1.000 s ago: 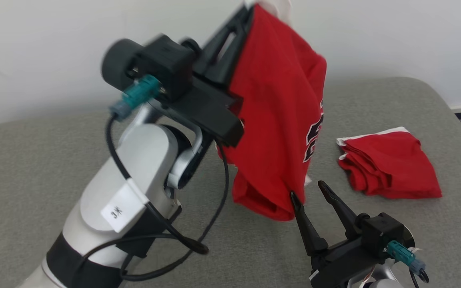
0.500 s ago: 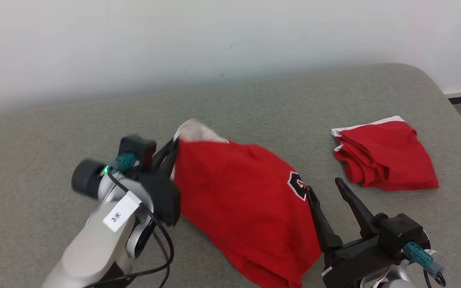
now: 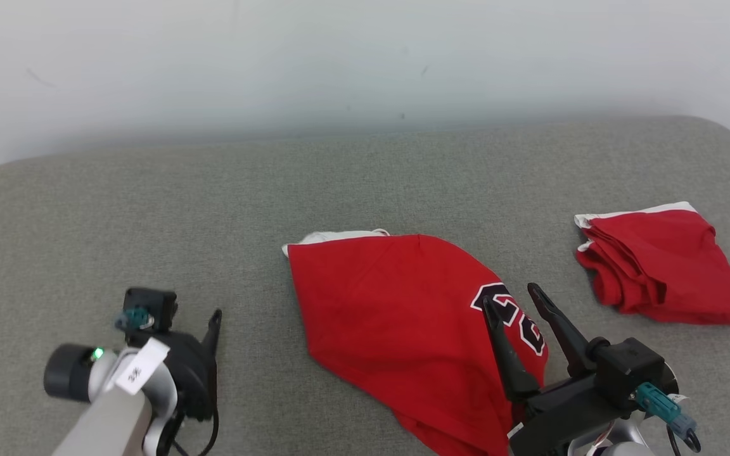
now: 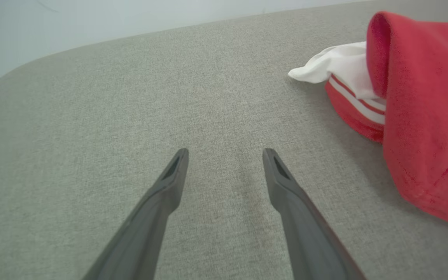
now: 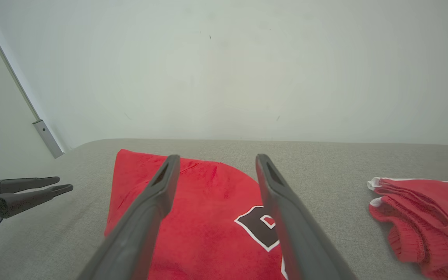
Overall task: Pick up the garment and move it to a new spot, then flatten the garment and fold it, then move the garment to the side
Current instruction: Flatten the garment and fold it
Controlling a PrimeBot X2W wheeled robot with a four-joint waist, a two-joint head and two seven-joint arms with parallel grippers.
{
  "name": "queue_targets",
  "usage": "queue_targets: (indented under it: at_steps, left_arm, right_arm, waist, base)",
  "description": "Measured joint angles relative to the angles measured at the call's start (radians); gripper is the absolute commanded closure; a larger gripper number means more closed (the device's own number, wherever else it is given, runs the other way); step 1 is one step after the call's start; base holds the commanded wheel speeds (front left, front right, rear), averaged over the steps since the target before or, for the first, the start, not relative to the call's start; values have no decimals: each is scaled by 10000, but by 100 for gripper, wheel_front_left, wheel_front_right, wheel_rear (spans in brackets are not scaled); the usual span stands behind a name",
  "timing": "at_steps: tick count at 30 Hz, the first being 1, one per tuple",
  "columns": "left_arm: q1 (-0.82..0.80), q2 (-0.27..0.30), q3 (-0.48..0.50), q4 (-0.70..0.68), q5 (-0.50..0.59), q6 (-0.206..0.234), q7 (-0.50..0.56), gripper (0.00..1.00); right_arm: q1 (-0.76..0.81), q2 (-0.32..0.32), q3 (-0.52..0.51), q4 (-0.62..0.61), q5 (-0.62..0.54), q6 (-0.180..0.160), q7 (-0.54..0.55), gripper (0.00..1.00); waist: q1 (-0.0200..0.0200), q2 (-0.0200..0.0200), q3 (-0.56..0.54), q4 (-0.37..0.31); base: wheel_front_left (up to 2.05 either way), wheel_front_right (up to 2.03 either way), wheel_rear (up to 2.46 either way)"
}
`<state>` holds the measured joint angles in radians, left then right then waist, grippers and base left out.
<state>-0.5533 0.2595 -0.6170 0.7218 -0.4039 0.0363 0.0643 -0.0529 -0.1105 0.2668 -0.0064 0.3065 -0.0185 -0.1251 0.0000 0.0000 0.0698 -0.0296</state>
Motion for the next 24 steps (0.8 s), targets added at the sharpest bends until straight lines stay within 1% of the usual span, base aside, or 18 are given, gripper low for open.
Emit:
queue_targets:
  at_steps: [2,5,7,10,12,15,24]
  left_arm:
    - [331,8,81,-73,-153,-38,-111,0]
    - [740,-244,10,-364,-589,-522,-215,0]
    - [904,-485,-153,-564,-648,-811,-228,0]
    - [1001,-692,-213,-727,-732,-997,-268,0]
    - [997,-790,-286,-796,-800,-1083,-267,0]
    - [998,-926,-364,-821,-821,-1083,-247,0]
    - [1001,-1034,-558,-727,-1101,-1262,104,0]
  right_arm:
    - [5,-4,0,12,0,0,0,0]
    - [28,-42,-75,6,0,-2,-42,0]
    - [23,-61,-86,10,0,-2,-40,0]
    - [22,-59,-36,6,0,-2,-38,0]
    - [19,-56,15,6,0,-2,-31,0]
    - [-14,-29,199,10,-2,13,19,0]
    - [-28,-31,228,-10,-2,23,33,0]
  waist:
    - [0,0,-55,73]
    - [-1,-1,-120,179]
    - [0,0,-156,251]
    - [-1,0,-213,299]
    - [-1,0,-223,297]
    - [0,0,-216,213]
    - [0,0,-113,-286]
  base:
    - [0,0,0]
    - [0,0,0]
    - [0,0,0]
    - [0,0,0]
    - [0,0,0]
    - [0,0,0]
    - [0,0,0]
